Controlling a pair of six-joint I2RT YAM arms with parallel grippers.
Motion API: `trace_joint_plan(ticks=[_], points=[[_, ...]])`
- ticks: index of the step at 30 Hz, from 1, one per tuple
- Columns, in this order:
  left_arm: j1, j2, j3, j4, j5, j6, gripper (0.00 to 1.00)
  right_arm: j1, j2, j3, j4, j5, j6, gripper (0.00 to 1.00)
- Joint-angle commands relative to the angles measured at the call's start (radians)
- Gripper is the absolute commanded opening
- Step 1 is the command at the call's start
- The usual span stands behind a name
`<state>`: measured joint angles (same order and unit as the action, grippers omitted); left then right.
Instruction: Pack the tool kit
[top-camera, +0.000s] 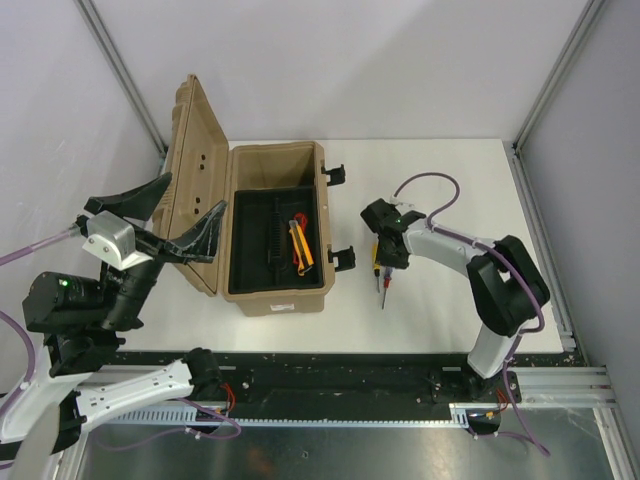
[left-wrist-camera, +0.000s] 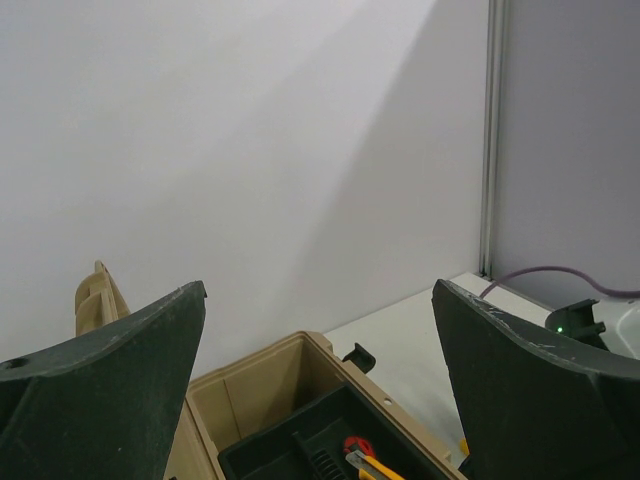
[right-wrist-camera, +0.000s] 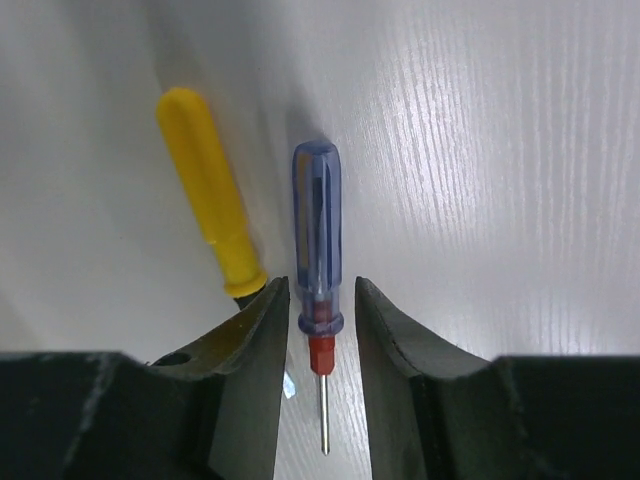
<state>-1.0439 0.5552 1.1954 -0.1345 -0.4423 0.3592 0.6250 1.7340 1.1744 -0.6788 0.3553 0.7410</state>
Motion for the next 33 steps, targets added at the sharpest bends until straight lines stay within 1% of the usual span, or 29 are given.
trace_joint_plan(ticks=[1,7,9,10,14,16,18,22,27,30,33], points=[[0.005,-0.007,0.027,0.033,-0.013,0.016,1.0,-0.017,0.036,-0.02,0.068,-0.03,0.004,0.37],[0.005,-0.005,0.03,0.034,-0.018,0.023,0.99,-0.042,0.074,-0.055,0.111,-0.07,-0.002,0.33],[0.005,-0.003,0.03,0.035,-0.019,0.024,1.0,-0.048,0.081,-0.065,0.119,-0.079,-0.003,0.31],[0.005,-0.002,0.03,0.035,-0.019,0.025,0.99,-0.05,0.082,-0.069,0.122,-0.083,-0.002,0.28],[0.005,0.0,0.03,0.035,-0.022,0.027,1.0,-0.054,0.055,-0.072,0.135,-0.086,-0.004,0.11],[0.005,0.0,0.03,0.035,-0.024,0.028,1.0,-0.055,0.017,-0.068,0.134,-0.062,-0.009,0.05],[0.005,0.0,0.03,0.035,-0.02,0.03,0.99,-0.056,-0.026,-0.047,0.117,-0.032,-0.019,0.02],[0.005,0.005,0.034,0.035,-0.011,0.03,0.99,-0.051,-0.112,0.05,0.04,0.057,-0.057,0.0],[0.005,0.011,0.04,0.034,-0.001,0.03,0.99,-0.013,-0.201,0.242,-0.016,0.141,-0.136,0.0],[0.005,0.011,0.04,0.035,0.0,0.031,0.99,0.04,-0.197,0.379,-0.018,0.153,-0.189,0.0],[0.005,0.009,0.035,0.037,-0.006,0.031,0.99,0.113,-0.155,0.496,0.018,0.113,-0.214,0.01]])
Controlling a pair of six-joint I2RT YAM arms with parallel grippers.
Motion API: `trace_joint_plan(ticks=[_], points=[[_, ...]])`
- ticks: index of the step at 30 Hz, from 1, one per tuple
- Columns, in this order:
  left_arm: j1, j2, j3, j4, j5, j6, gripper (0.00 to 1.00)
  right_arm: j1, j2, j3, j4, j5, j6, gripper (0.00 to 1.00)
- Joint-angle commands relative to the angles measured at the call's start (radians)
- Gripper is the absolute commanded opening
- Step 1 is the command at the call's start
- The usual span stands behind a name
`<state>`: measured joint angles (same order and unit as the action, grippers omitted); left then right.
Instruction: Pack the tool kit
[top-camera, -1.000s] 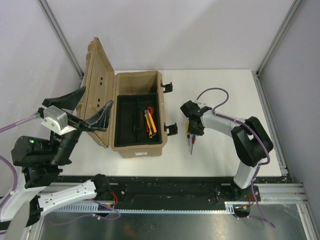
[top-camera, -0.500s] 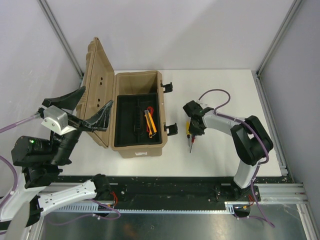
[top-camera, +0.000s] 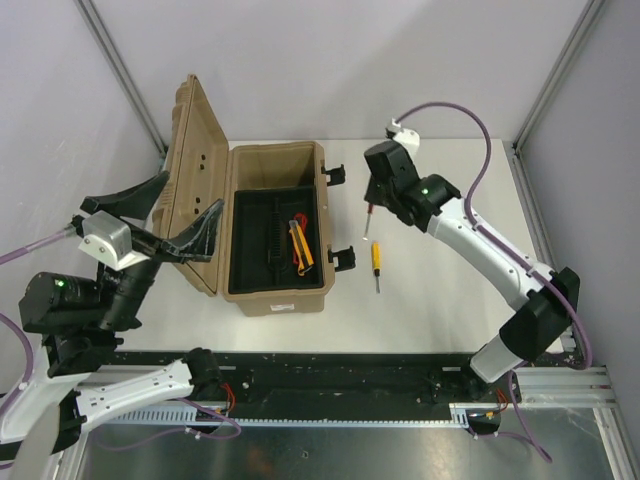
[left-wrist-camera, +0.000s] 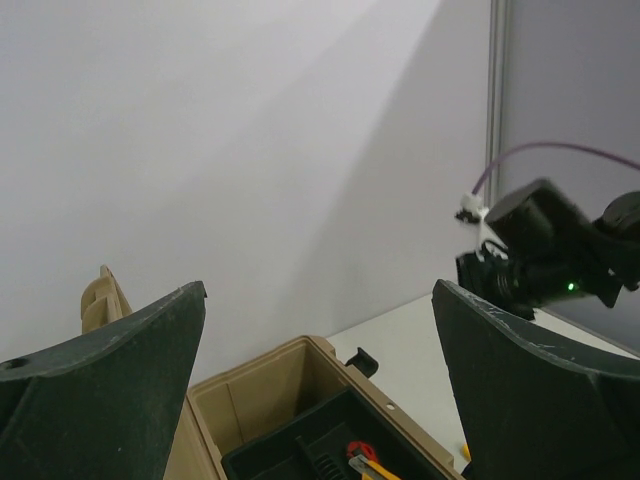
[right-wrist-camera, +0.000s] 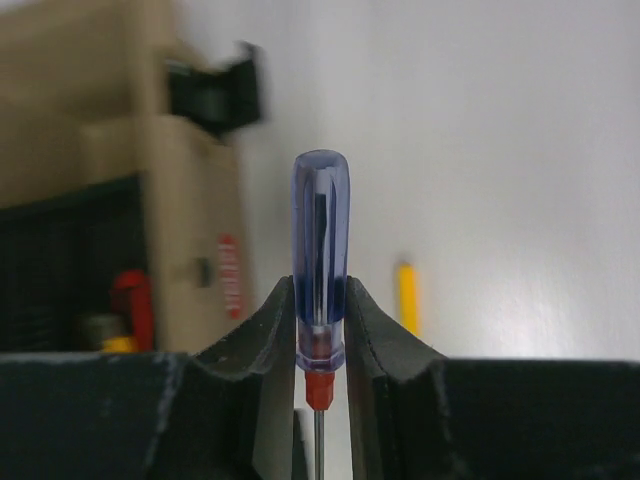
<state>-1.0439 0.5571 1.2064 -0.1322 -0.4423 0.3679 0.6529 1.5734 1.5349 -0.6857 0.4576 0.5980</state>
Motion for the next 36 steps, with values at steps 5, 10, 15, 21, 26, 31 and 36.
trace_joint_plan(ticks=[5,10,15,21,26,31,36], points=[[0.005,-0.006,0.016,0.035,-0.016,0.015,0.99,0.222,0.154,0.315,0.106,-0.056,-0.091,0.02],[0.005,-0.025,0.01,0.035,-0.026,0.009,0.99,0.331,0.408,0.619,0.022,-0.057,-0.052,0.02],[0.005,-0.037,0.015,0.036,-0.029,0.015,0.99,0.368,0.575,0.799,-0.038,-0.052,0.009,0.02],[0.005,-0.042,0.018,0.037,-0.031,0.019,1.0,0.382,0.636,0.8,-0.008,-0.106,0.061,0.03],[0.005,-0.045,0.014,0.036,-0.034,0.02,0.99,0.397,0.666,0.794,-0.01,-0.113,0.089,0.05],[0.005,-0.046,0.01,0.036,-0.038,0.021,0.99,0.4,0.69,0.793,-0.023,-0.122,0.116,0.15],[0.005,-0.045,0.007,0.036,-0.041,0.022,0.99,0.399,0.691,0.791,-0.026,-0.131,0.119,0.29]])
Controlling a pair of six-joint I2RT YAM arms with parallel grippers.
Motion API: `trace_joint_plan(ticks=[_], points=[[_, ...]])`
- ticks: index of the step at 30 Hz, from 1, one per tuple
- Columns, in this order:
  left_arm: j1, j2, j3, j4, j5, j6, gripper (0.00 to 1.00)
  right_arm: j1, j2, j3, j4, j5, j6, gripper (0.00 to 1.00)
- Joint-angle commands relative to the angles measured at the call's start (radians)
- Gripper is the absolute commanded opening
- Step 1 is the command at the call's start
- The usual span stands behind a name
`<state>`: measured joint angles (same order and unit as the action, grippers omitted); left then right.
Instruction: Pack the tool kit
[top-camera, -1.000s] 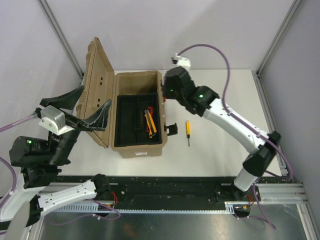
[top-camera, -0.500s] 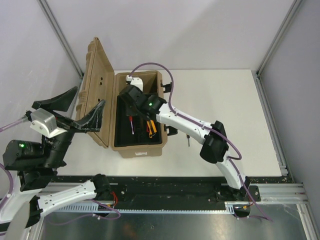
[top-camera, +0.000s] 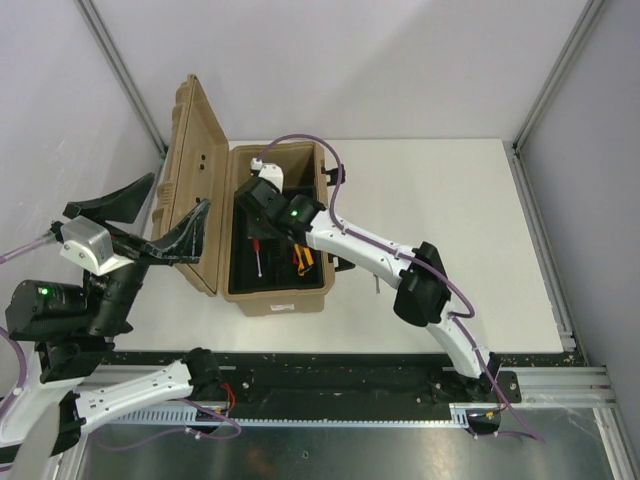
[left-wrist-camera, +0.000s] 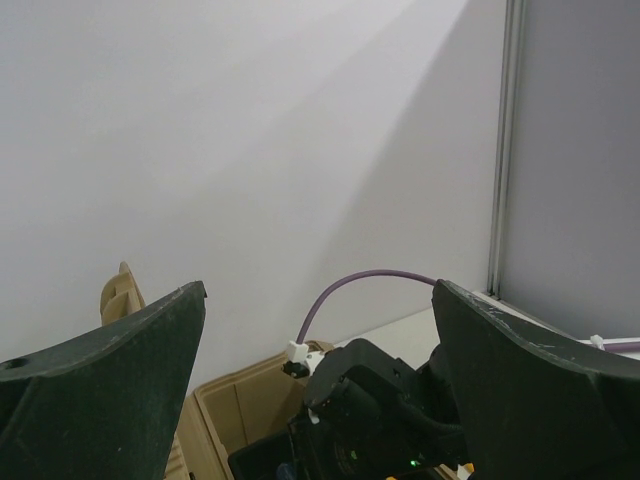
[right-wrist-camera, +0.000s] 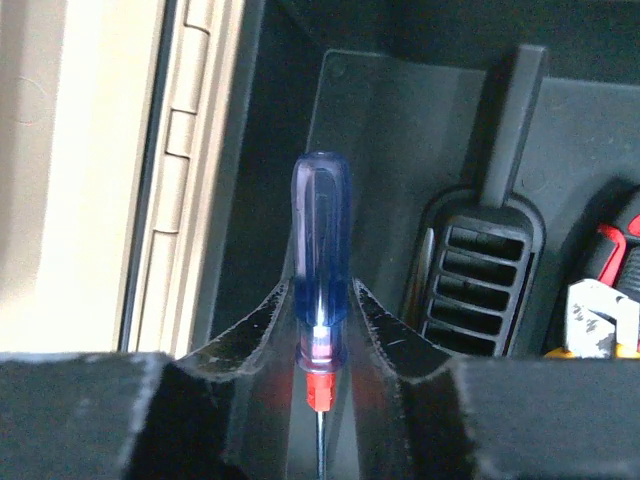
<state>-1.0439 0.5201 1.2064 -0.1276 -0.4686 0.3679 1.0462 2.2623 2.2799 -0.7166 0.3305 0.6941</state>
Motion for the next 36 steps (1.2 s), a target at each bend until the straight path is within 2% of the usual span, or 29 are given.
trace_joint_plan(ticks=[1,6,11,18,21,25,28,31,36], points=[[0.005,-0.008,0.007,0.032,-0.014,0.022,0.99,0.006,-0.004,0.041,0.011,0.002,0.019,0.32],[0.005,-0.007,0.008,0.032,-0.015,0.024,0.99,0.004,-0.042,0.014,0.045,0.025,-0.007,0.47],[0.005,-0.008,0.014,0.031,-0.013,0.025,1.0,0.006,-0.108,-0.028,0.105,0.034,-0.044,0.5],[0.005,-0.012,0.019,0.032,-0.016,0.028,0.99,-0.018,-0.41,-0.407,0.409,0.073,-0.121,0.49],[0.005,-0.012,0.019,0.032,-0.017,0.032,0.99,-0.061,-0.535,-0.561,0.449,0.124,-0.114,0.49],[0.005,-0.006,0.018,0.034,-0.018,0.032,0.99,-0.152,-0.666,-0.737,0.414,0.163,-0.086,0.52],[0.005,-0.002,0.016,0.038,-0.018,0.034,0.99,-0.218,-0.702,-0.807,0.294,0.186,-0.071,0.59],[0.005,-0.001,0.012,0.042,-0.018,0.032,0.99,-0.278,-0.683,-0.836,0.16,0.183,-0.063,0.67],[0.005,0.005,0.011,0.045,-0.013,0.03,0.99,-0.348,-0.605,-0.891,0.092,0.066,-0.063,0.69]])
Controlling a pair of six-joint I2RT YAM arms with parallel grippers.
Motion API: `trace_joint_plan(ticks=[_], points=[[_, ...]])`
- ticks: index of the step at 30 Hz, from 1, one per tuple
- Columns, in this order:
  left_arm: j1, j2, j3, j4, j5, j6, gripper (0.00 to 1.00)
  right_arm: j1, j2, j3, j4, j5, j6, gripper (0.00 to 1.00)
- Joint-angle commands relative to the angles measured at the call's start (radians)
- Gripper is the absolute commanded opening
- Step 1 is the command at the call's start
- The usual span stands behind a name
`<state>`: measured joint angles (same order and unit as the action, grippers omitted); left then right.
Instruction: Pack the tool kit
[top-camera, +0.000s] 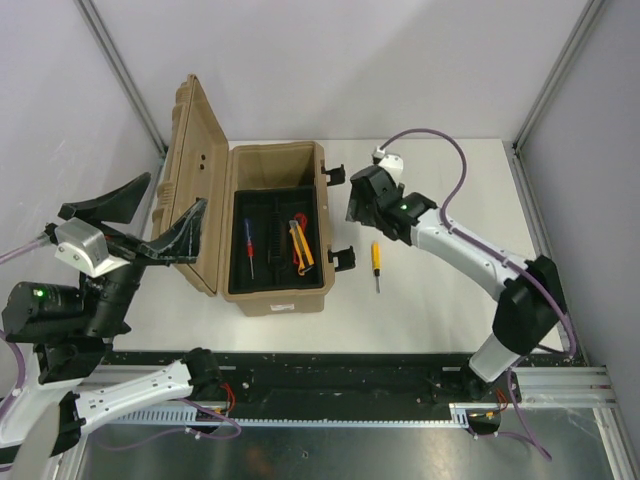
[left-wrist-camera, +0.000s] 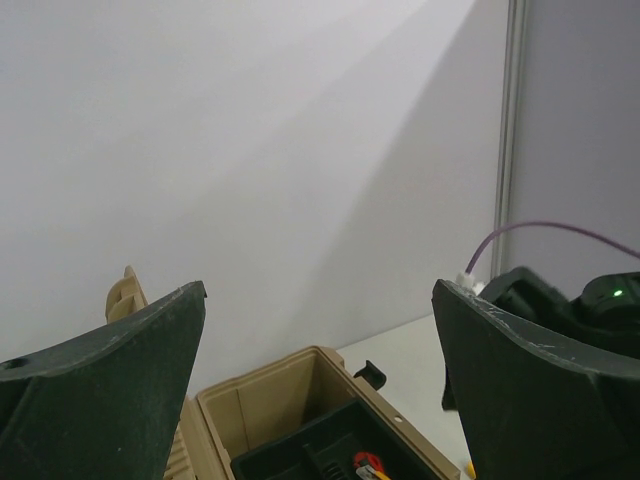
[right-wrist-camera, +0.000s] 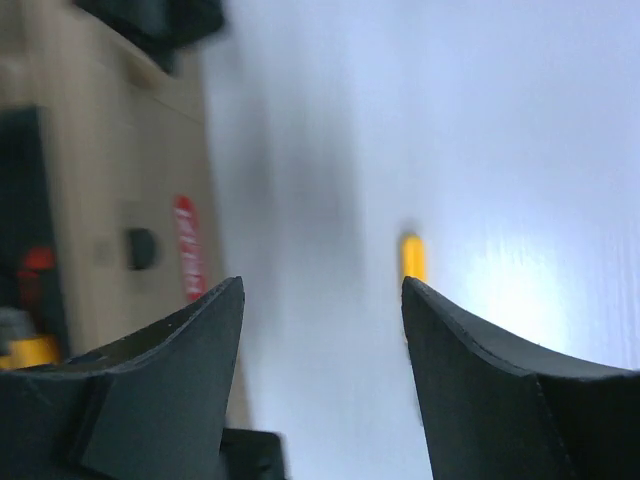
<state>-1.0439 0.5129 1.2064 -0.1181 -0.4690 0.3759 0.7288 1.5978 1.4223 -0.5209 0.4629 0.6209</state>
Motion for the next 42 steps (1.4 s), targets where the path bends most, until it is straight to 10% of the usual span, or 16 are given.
trace_joint_plan(ticks=[1,23,32,42], points=[[0.005,0.012,0.011,0.036,-0.011,0.022,0.99,-0.035,0.081,-0.039,-0.106,-0.086,0.005,0.69],[0.005,-0.011,0.001,0.036,-0.038,0.02,0.99,-0.108,0.357,-0.091,-0.106,-0.171,0.064,0.47],[0.005,-0.008,0.001,0.036,-0.041,0.028,1.0,-0.118,0.303,-0.094,-0.115,-0.115,0.081,0.08],[0.005,0.006,0.003,0.037,-0.056,0.042,0.99,-0.091,0.058,0.039,-0.146,0.034,0.022,0.04]])
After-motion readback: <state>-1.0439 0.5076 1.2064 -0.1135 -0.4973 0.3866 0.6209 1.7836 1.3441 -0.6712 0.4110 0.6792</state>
